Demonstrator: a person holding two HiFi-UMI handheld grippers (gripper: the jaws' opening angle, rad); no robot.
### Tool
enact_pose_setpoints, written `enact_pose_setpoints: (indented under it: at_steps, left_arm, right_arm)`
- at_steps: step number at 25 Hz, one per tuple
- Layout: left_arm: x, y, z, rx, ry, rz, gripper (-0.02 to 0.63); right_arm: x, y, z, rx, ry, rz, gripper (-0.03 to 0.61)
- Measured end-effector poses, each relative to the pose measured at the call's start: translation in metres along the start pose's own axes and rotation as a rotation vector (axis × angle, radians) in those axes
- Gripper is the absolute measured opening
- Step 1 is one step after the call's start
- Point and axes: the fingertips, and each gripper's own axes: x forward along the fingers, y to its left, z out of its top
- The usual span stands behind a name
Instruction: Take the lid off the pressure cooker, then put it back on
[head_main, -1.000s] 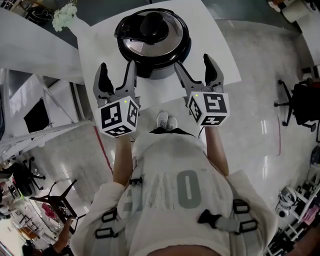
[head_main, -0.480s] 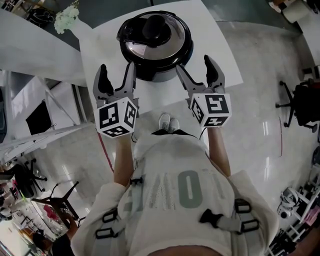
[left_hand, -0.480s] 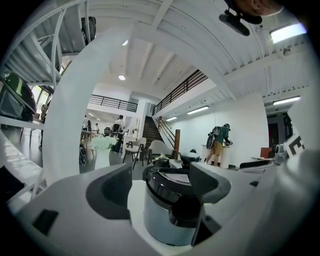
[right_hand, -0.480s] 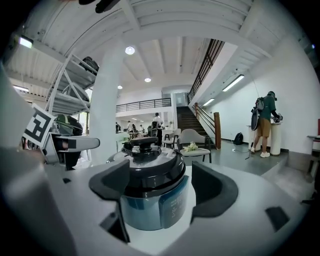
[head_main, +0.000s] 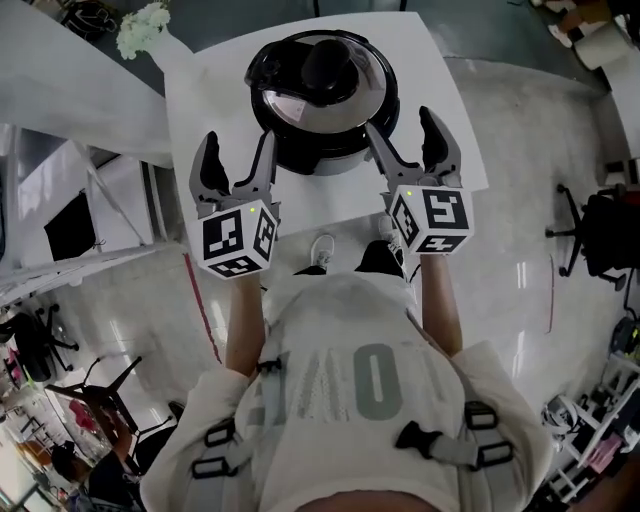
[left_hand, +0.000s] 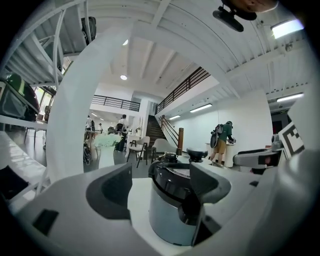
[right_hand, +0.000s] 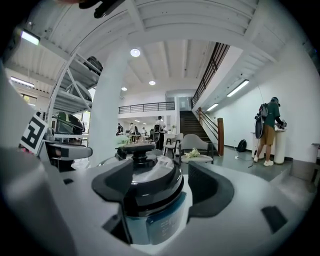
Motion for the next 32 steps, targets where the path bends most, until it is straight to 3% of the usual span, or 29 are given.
enact_pose_setpoints:
  at_steps: [2,11,21,24,32]
  left_arm:
    - [0.003,0.004,0.003,-0.01,-0.01,0.045,0.344]
    - [0.001,-0.019,0.005,-0.03,-0.039,0.29,0.345]
    - [-0.017,-0.074,0.008,-0.066,-0.1,0.584,0.359]
    - [-0.028,-0.092,0.005,-0.066,-0.084,0.654,0.364]
    - [-0.039,-0.111,0.006,-0.024,-0.049,0.72,0.364]
  right_arm:
    - [0.015,-0.005,0.008,-0.029,-0.024,0.028,0.308]
    - [0.06,-0.019,0.013,-0.078,0.002,0.344,0.36]
    - [0.074,-0.027,0.022,-0.221,0.005,0.781,0.364]
    - [0.072,-0.02,0.021,-0.285,0.004,0.898,0.364]
    - [0.066,-0.005,0.025,-0.31,-0.027,0.997,0.364]
